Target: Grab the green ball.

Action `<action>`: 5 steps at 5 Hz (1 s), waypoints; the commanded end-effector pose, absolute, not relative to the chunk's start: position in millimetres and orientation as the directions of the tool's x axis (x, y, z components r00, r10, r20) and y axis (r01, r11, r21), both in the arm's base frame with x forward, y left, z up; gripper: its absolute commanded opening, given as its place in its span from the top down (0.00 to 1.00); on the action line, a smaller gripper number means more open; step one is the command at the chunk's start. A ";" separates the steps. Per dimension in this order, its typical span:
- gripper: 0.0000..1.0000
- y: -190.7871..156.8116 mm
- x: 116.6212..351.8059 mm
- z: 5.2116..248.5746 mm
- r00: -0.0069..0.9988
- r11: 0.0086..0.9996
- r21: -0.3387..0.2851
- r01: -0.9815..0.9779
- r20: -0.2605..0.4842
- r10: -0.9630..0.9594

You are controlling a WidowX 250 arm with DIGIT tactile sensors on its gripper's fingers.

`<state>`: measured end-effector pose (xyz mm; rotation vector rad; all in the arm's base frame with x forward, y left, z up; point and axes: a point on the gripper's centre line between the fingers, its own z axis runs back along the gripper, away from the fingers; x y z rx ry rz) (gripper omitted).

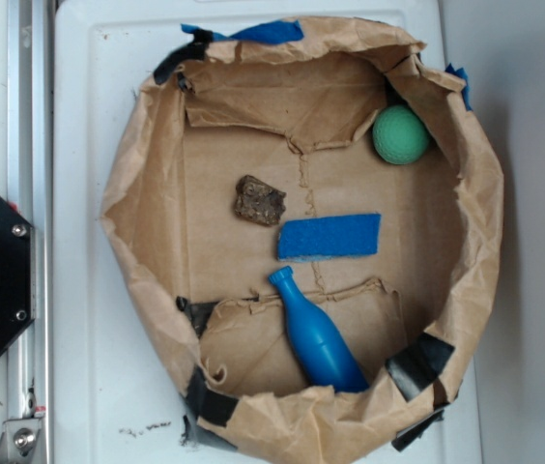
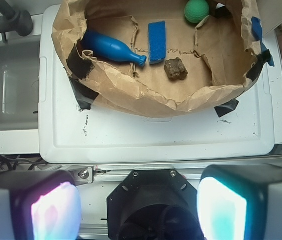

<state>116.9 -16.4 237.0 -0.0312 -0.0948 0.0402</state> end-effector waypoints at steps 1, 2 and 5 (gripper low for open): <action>0.00 -16.4 116.9 237.0 0.995 0.999 -0.033 -0.039 0.094 0.042; 0.00 -15.8 166.8 218.4 0.986 0.994 -0.011 -0.108 0.128 0.109; 0.00 4.9 248.5 183.9 0.945 0.965 0.008 0.261 0.202 -0.258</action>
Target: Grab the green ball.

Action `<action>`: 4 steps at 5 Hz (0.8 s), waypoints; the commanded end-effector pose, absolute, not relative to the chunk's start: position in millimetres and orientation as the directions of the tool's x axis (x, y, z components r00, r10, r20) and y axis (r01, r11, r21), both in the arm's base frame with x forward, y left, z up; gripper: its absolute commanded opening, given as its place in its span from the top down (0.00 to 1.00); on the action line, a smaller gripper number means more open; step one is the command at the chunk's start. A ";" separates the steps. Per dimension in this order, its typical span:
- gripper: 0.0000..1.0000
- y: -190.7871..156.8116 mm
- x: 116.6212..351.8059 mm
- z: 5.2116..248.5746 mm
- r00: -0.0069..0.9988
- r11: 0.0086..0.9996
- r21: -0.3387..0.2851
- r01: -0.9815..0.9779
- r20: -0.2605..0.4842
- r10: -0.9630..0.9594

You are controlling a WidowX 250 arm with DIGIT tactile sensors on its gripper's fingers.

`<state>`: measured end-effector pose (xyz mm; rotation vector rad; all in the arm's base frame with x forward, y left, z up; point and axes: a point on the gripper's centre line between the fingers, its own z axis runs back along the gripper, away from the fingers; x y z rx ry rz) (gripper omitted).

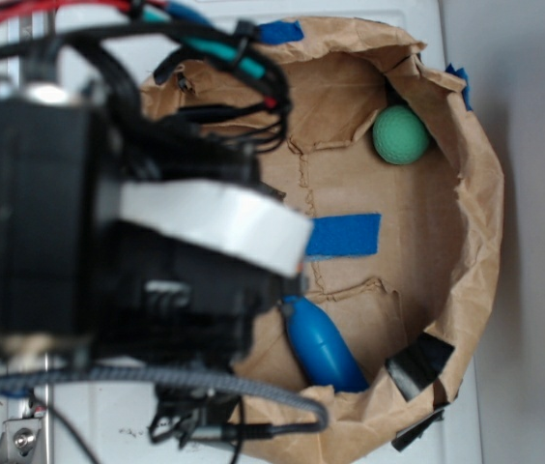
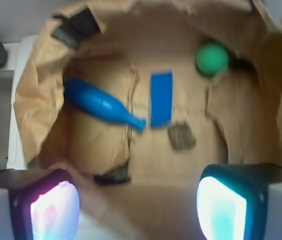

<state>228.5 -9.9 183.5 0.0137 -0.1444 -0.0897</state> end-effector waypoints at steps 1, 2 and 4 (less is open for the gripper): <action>0.00 4.9 248.5 183.9 0.945 0.965 0.008 0.261 0.202 -0.258; 0.00 4.9 248.5 183.9 0.945 0.965 0.008 0.261 0.202 -0.258; 0.00 14.1 266.1 151.1 0.943 0.973 0.088 0.216 0.240 -0.231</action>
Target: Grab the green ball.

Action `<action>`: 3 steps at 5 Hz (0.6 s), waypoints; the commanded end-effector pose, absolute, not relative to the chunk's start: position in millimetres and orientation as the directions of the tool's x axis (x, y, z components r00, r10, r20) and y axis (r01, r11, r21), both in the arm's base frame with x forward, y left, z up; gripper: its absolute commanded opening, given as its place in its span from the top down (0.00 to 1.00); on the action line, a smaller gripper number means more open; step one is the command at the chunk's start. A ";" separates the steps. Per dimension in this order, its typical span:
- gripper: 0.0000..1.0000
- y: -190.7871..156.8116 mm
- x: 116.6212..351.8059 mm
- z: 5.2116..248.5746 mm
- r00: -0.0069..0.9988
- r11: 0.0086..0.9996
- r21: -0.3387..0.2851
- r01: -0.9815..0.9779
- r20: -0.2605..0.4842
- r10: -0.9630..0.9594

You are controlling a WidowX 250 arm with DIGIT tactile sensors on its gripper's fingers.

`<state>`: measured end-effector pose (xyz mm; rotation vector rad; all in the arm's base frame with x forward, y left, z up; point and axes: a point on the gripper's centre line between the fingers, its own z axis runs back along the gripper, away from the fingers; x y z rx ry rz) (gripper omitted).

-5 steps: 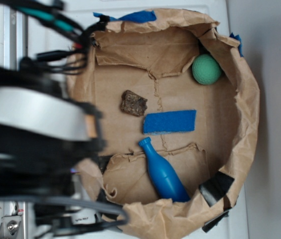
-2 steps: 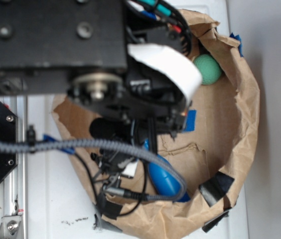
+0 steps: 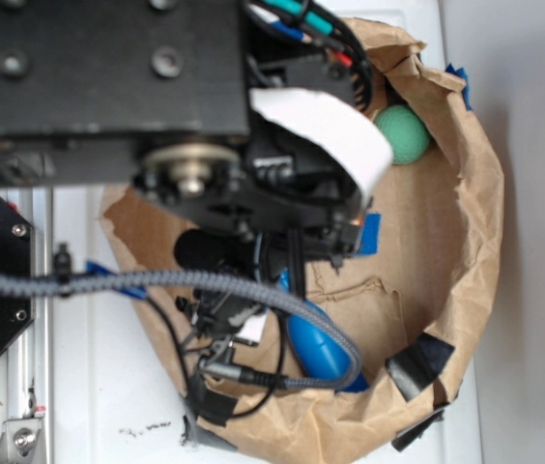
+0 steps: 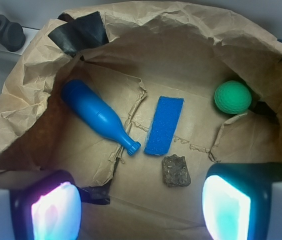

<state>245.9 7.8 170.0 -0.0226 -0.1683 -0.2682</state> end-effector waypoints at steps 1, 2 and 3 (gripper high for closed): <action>0.00 22.2 274.9 130.2 0.942 0.973 0.087 0.214 0.246 -0.229; 0.00 28.1 278.0 122.2 0.936 0.977 0.066 0.203 0.279 -0.213; 0.00 36.9 285.6 112.0 0.943 0.982 0.032 0.185 0.276 -0.186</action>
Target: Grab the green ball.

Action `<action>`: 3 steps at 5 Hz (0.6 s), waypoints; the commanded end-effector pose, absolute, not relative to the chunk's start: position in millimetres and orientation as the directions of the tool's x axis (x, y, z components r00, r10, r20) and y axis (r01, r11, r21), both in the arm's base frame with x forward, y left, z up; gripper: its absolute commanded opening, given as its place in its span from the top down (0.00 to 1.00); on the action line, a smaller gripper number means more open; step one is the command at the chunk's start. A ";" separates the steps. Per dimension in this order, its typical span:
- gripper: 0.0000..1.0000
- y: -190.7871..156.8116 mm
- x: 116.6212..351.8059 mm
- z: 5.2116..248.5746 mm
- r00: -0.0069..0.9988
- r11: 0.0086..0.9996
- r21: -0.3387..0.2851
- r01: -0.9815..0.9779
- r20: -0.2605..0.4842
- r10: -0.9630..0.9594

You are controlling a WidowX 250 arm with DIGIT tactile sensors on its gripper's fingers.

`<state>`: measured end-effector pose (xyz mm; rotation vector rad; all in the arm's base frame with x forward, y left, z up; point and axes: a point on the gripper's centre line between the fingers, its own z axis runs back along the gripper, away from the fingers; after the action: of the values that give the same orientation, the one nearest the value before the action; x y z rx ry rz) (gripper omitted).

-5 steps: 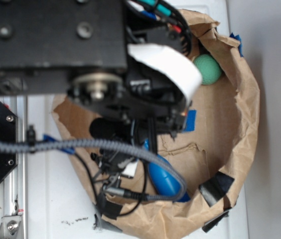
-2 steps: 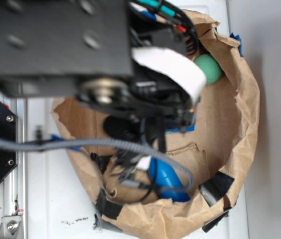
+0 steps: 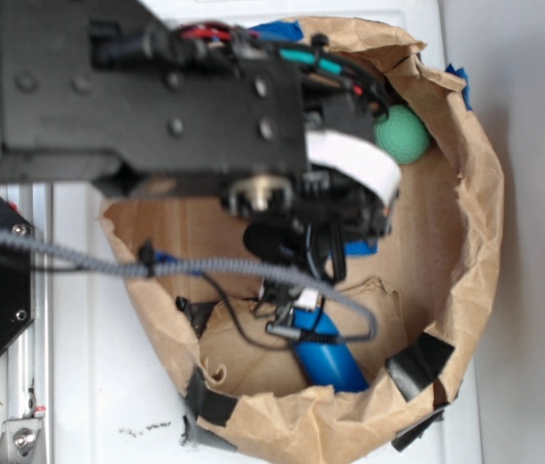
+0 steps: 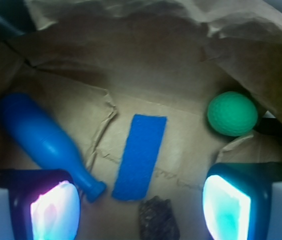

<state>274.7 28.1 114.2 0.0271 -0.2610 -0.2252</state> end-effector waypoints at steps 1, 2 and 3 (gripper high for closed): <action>0.00 42.0 300.1 101.0 0.954 0.991 0.004 0.137 0.267 -0.133; 0.00 38.4 309.1 86.8 0.963 0.991 -0.036 0.127 0.245 -0.114; 0.00 39.8 315.6 85.0 0.964 0.993 -0.049 0.103 0.252 -0.087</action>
<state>305.3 35.3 67.9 -0.0768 -0.1930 -0.1182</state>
